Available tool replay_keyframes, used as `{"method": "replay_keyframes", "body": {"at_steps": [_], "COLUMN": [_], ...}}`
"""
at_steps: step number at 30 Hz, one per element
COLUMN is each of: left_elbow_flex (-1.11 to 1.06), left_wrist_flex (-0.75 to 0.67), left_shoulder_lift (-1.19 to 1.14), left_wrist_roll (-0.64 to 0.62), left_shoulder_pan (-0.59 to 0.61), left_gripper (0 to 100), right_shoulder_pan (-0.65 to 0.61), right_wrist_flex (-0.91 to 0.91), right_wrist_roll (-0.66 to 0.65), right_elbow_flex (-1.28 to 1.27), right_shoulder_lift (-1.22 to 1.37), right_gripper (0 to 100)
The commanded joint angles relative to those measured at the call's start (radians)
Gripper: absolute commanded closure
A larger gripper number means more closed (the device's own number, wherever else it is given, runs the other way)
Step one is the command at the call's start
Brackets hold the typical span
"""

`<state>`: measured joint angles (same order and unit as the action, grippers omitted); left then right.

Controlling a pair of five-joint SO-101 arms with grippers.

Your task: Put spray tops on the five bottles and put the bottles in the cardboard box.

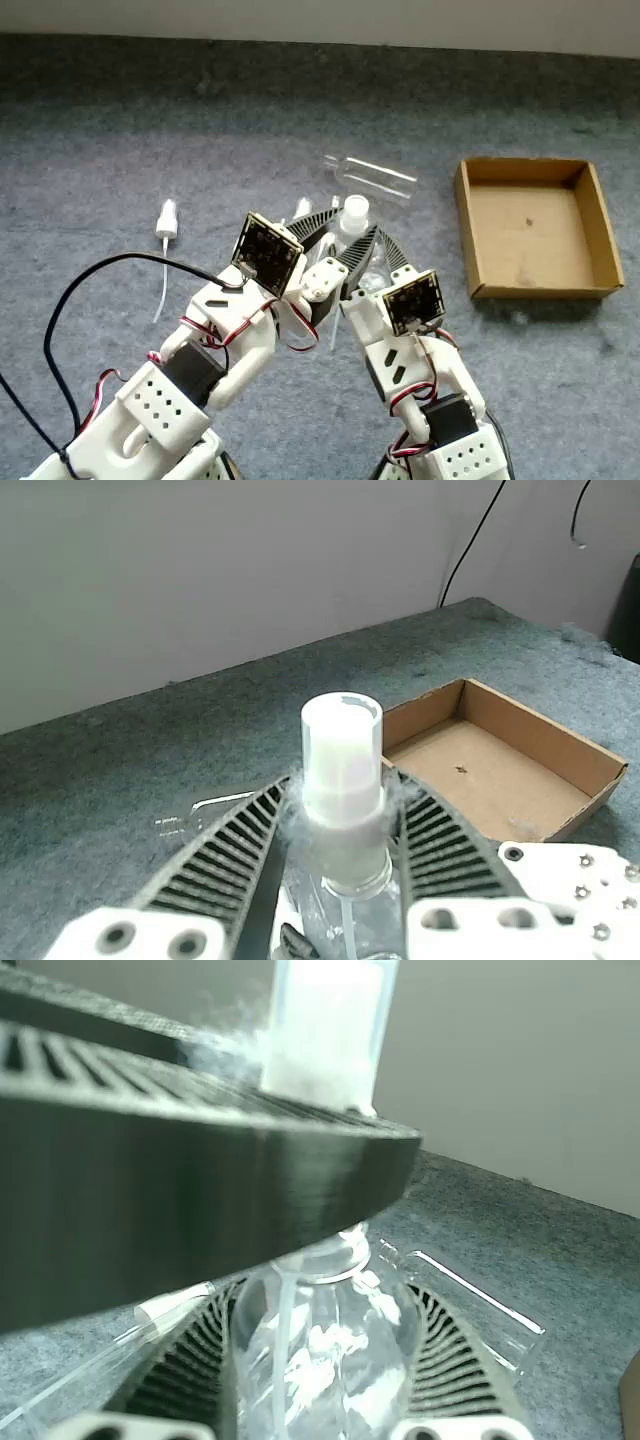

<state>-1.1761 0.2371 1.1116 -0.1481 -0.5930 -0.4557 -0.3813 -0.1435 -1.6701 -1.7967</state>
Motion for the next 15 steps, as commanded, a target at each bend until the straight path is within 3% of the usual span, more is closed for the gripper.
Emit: {"method": "replay_keyframes", "body": {"at_steps": [1,5,11,15], "left_elbow_flex": [-0.022,-0.071,-0.171,-0.168], "left_wrist_flex": [-0.032,-0.144,-0.354,-0.388], "left_shoulder_lift": [0.016,0.015,0.015,0.015], "left_wrist_roll": [0.006,0.006,0.006,0.005], "left_shoulder_pan": [-0.018,-0.013,-0.013,-0.018], "left_gripper": [97,97,97,97], "right_shoulder_pan": [-0.007,-0.004,-0.004,-0.002], "right_wrist_flex": [0.001,-0.001,-0.001,-0.001], "right_wrist_roll": [0.034,0.123,0.121,0.097], "right_elbow_flex": [-0.127,-0.102,-0.068,-0.07], "right_shoulder_lift": [-0.012,-0.012,-0.012,-0.012], "right_gripper": [93.2,93.2,93.2,93.2]}}
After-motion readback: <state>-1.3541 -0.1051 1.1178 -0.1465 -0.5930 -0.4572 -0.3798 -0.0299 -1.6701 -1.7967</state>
